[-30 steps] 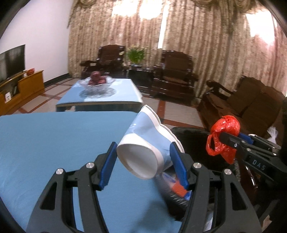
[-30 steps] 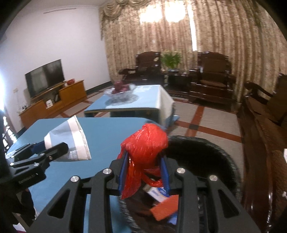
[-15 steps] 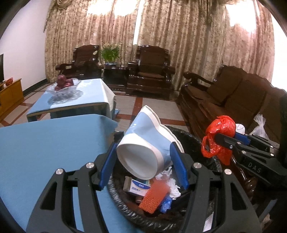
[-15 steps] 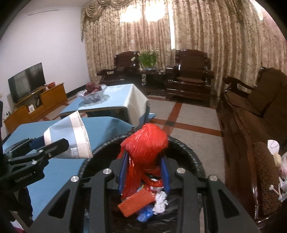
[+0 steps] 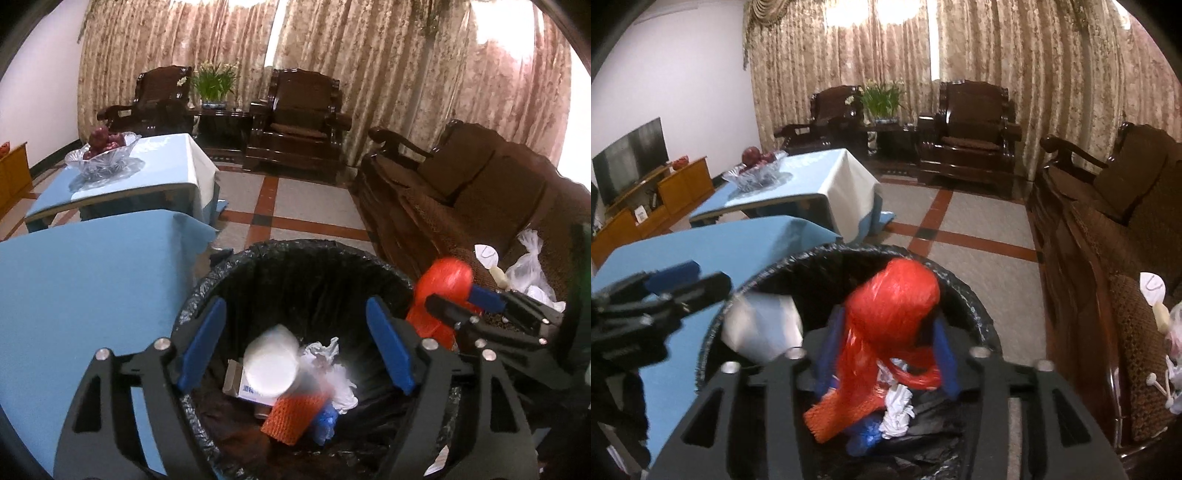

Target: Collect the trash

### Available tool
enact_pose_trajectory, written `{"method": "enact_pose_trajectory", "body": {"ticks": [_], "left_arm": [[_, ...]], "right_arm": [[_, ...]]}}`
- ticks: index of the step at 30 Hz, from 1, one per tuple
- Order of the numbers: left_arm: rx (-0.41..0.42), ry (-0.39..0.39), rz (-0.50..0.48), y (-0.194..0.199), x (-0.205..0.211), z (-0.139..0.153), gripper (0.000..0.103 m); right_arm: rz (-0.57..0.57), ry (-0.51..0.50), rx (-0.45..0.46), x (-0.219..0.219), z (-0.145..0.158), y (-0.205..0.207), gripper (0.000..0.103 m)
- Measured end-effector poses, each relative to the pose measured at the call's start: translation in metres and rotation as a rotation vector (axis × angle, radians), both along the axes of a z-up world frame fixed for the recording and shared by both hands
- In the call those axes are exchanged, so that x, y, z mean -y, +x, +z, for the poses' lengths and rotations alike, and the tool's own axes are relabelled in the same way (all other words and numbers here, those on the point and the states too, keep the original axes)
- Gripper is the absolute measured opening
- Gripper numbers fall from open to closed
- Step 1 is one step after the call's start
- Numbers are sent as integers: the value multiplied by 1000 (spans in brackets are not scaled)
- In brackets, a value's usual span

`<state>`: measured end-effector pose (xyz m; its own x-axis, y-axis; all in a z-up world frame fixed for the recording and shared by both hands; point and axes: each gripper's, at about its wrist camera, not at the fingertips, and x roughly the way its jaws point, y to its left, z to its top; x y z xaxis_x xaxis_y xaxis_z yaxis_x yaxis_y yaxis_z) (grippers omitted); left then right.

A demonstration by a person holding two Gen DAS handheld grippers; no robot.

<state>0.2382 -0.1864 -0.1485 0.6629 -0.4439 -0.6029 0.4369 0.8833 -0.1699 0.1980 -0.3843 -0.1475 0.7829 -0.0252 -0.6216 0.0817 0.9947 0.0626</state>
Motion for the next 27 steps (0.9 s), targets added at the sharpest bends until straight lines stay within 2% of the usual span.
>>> {"method": "enact_pose_trajectory", "body": {"ticks": [2,5,6,13,27], "left_arm": [[4,-5,4,-1,-3,1,79],[8,-10,20,-1,-12,4,83],[9,-10,27,-2,-16,6,85],[43,19,71,-17,-39,26,94],[56,58,208,-69,-107,64,97]], "right_arm": [[-25,-5,2,2,-1,-2,79],[-48,-8,22,2,2,-9,95],[-50,-5,23,2,4,-11,97],[-36,34,46,-5,22,-21,97],[58,48,103,-57,72,-56,97]]}}
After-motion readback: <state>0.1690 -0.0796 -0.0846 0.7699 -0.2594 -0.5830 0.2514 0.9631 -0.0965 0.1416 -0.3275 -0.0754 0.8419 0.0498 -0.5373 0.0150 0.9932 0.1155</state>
